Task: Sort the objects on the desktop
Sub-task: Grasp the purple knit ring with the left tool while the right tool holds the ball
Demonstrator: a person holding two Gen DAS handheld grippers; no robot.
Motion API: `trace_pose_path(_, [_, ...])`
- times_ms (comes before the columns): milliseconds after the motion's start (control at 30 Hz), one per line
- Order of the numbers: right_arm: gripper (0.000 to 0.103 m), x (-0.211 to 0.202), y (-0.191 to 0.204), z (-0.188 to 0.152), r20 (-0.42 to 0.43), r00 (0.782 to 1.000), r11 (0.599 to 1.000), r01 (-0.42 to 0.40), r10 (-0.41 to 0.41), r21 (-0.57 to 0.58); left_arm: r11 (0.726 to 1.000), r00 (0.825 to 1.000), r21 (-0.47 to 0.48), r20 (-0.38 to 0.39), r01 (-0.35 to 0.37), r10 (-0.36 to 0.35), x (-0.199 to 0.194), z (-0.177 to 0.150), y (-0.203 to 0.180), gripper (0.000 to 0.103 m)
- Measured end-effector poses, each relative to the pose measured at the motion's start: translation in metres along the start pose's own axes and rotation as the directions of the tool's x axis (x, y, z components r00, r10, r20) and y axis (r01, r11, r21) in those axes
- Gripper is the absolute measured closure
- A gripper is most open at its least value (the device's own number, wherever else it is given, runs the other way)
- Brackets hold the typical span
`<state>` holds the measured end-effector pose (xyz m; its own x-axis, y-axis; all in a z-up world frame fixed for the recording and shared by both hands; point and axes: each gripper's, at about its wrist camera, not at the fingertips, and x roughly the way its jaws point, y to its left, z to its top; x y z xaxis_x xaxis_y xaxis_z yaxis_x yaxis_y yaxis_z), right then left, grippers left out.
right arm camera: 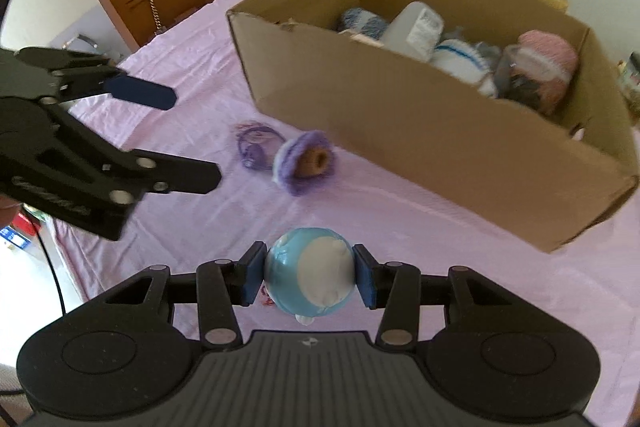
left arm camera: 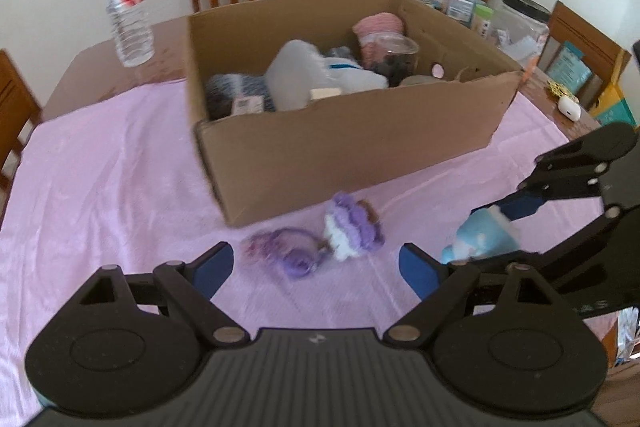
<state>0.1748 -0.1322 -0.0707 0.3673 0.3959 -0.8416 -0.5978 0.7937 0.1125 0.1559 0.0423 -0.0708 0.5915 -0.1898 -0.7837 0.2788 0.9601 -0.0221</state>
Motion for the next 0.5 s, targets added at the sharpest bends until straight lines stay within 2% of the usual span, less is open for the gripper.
trace_pose_path(133, [0.052,-0.010,-0.008,-0.002,-0.001,1.000,0.999,0.031,-0.031,-0.022,0.999,1.000,0.046,0.006,0.014,-0.014,0.016,0.006,-0.010,0.016])
trace_pose_path(200, [0.052,-0.011,-0.010,0.000,-0.003,0.999,0.999,0.043,-0.043,-0.027,0.998,1.000,0.066,0.007,0.021,-0.022,0.022,0.007,-0.014,0.021])
trace_pose_path(233, [0.052,-0.013,-0.012,0.000,-0.004,0.999,0.998,0.050,-0.050,-0.031,0.997,1.000,0.076,0.005,0.028,-0.029,0.025,0.008,-0.016,0.029])
trace_pose_path(267, [0.052,-0.015,-0.013,0.000,-0.006,0.998,0.998,0.055,-0.055,-0.033,0.996,0.999,0.087,0.004,0.035,-0.036,0.028,0.008,-0.018,0.032])
trace_pose_path(500, [0.052,-0.022,-0.023,0.000,-0.010,0.997,0.996,0.076,-0.077,-0.042,0.994,0.999,0.096,-0.007,0.052,-0.052,0.043,0.011,-0.023,0.040])
